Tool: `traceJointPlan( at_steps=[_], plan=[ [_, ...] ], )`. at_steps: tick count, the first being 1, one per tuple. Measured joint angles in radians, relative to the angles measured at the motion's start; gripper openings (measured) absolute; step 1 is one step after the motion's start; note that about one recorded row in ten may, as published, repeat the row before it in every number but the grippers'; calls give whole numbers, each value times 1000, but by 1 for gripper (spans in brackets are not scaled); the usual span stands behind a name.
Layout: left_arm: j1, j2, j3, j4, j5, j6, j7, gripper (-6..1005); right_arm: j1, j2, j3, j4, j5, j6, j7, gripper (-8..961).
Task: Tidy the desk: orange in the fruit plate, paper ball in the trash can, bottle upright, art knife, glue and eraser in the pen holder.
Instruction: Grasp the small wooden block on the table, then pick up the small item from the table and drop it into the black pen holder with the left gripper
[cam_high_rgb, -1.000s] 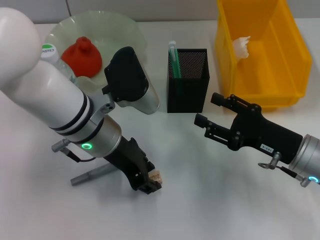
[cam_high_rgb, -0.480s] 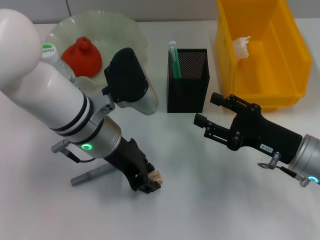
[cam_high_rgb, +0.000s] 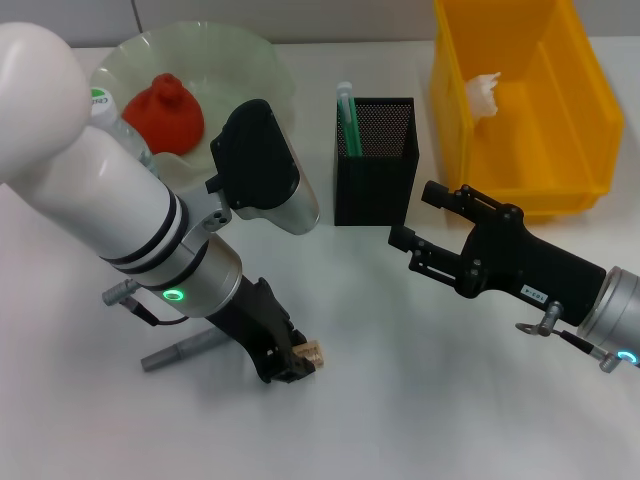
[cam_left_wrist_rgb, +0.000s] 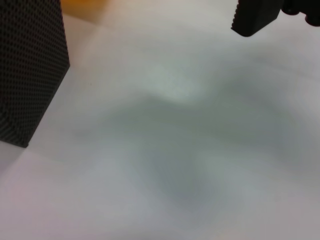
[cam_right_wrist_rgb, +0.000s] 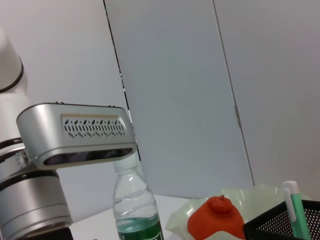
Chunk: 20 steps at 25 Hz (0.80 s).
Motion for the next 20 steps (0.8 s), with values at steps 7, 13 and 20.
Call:
traceJointPlan(
  at_steps=[7,13,20],
  plan=[
    [0,0,0,-1,1,1,-1,288,0,0,0,0,1,0,0,752],
    [2,0,-1,16,5,4,-4,276,-1,0,0,0,2,0,0,751],
    [39,3,-70,173,-3,-19,-11,277,-12,0,9,0,15,-9,0,751]
  ],
)
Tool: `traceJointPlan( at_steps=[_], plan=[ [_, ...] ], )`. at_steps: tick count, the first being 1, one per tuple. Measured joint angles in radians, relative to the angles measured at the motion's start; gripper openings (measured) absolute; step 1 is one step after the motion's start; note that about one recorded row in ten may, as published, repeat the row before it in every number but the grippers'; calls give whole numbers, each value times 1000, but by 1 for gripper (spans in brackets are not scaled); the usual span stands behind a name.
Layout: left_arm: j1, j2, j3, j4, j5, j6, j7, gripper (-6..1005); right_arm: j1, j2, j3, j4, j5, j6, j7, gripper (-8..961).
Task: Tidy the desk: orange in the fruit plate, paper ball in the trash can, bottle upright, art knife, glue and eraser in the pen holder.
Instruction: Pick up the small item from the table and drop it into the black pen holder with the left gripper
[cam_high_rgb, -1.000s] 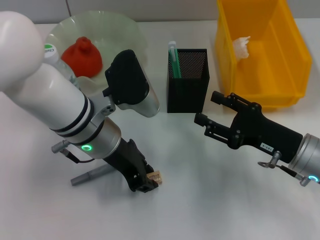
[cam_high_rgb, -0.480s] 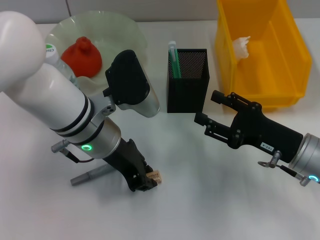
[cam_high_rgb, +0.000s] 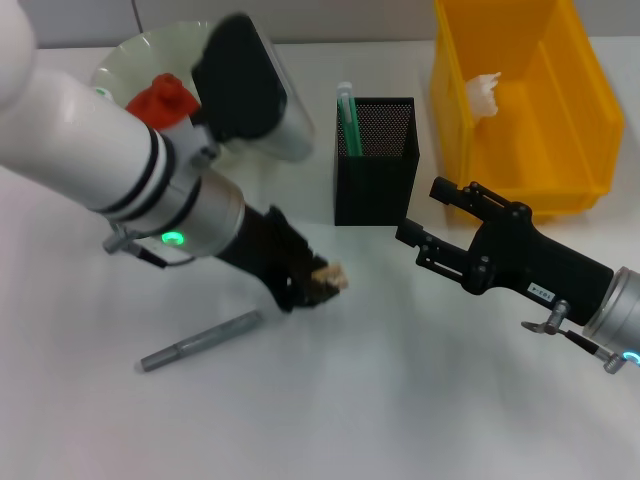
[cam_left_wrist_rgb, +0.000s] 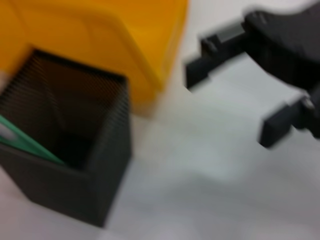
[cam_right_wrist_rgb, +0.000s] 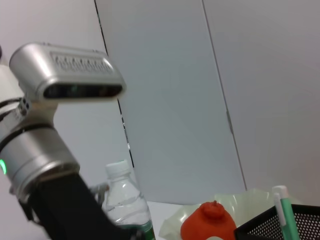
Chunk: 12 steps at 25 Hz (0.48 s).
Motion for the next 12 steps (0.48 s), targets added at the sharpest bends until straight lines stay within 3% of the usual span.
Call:
traceJointPlan(
  at_steps=[4,6,8,12],
  plan=[
    [56,4,-85,89,-45,-67,22,277,-14,0,11,0,0,-7,-7,751],
    [56,4,-85,89,-45,-67,22,278,-18,-1,15,0,0,-7,-7,751],
    [103,4,-147,117,-165,-125,89,278,-26,-1,24,0,0,-14,-7,751],
    [120,5,-177,86,-291,-196,145,278,-35,-2,29,1,0,-28,-8,752]
  ],
)
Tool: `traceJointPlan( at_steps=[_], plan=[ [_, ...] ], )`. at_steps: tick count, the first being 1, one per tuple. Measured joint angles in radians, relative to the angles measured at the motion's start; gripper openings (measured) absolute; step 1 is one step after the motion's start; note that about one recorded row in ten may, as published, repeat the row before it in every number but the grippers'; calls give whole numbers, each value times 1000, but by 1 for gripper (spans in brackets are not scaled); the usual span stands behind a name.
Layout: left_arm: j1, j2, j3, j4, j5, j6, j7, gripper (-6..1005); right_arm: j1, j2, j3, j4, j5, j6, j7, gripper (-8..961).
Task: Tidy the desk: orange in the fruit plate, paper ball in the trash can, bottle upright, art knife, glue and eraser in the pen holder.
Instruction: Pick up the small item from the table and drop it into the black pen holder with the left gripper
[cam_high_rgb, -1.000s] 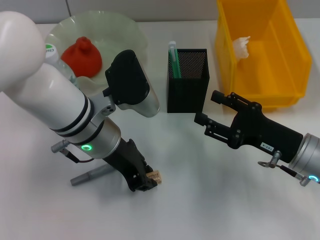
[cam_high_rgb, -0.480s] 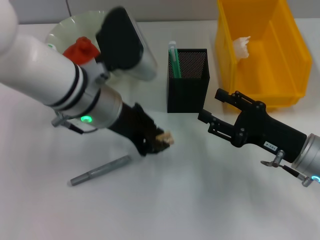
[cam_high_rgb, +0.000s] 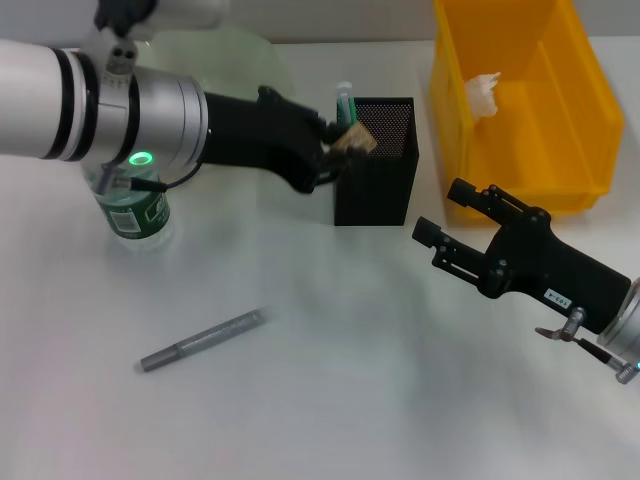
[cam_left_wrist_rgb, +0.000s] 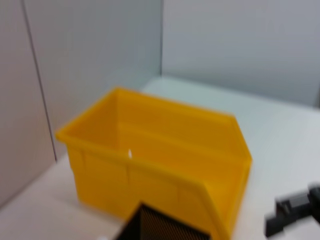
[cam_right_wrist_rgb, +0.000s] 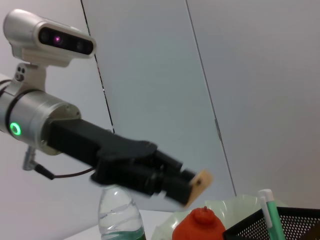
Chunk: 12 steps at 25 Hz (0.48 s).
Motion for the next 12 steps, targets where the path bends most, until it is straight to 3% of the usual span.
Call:
traceJointPlan(
  at_steps=[3,5,10,12],
  plan=[
    [2,0,-1,-13,-25,-20,14,279,-1,0,1,4,0,-2,0,752],
    [-1,-2,10,-89,-148,-109,109,279,0,0,1,10,0,-2,0,752],
    [-16,-4,24,-143,-205,-153,160,279,-1,0,-1,15,0,-3,-1,752],
    [-65,-5,45,-256,-269,-217,205,280,-1,0,-3,20,0,-3,-1,752]
  ],
)
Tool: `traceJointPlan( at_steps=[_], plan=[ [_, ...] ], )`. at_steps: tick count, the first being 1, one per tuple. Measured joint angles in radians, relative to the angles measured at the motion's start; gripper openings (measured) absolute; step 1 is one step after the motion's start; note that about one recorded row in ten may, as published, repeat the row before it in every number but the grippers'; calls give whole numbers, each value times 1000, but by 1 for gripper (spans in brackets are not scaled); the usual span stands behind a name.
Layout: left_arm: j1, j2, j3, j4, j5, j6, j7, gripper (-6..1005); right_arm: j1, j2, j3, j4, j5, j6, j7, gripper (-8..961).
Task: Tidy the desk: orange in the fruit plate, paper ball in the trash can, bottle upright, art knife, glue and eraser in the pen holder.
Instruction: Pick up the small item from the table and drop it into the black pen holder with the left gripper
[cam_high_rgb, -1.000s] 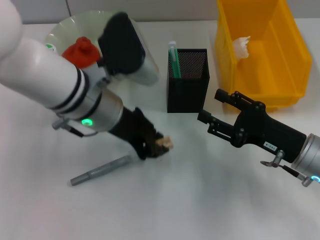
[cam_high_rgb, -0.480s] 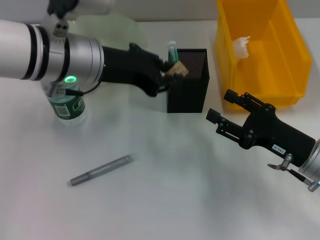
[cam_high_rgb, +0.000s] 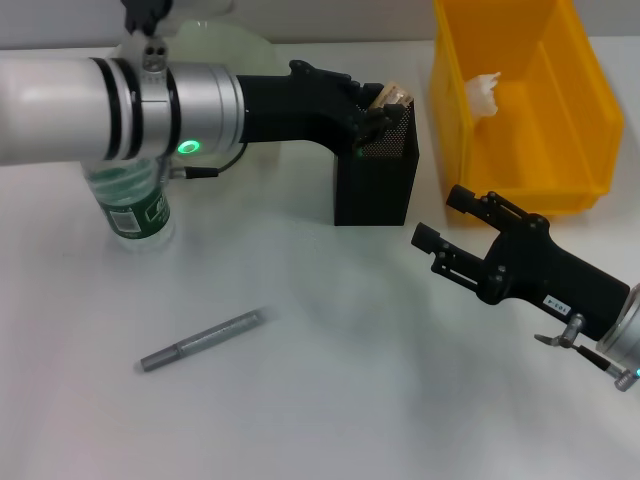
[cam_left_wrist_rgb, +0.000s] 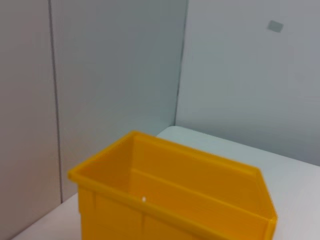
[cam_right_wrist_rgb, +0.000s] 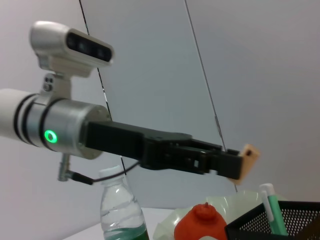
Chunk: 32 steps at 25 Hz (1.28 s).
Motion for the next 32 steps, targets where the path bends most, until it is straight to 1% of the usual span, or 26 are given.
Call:
traceJointPlan(
  at_steps=[3,4,5,6,8,13,22,31,32],
  plan=[
    [0,0,0,0,0,0,0,280,1,0,-2,4,0,0,0,752],
    [-14,-1,3,-34,-15,-18,10,280,2,0,-2,6,0,0,0,752],
    [-56,-3,31,-121,-57,-73,47,280,2,0,-3,6,0,0,0,751],
    [-56,-3,31,-121,-57,-73,47,280,2,0,-3,6,0,0,0,751],
    [-74,-4,54,-163,-66,-123,62,280,2,0,-4,6,0,0,0,751],
    [-67,-4,90,-168,-67,-206,66,281,0,0,-5,7,-1,0,0,751],
    [-67,-3,105,-169,-60,-205,67,282,4,0,-6,8,-2,0,-1,752],
    [-57,1,102,-151,-63,-198,65,413,6,0,-5,8,-2,0,-1,752],
    [-36,4,96,-112,-64,-174,61,476,6,0,-5,8,-2,0,-1,752]
  ],
)
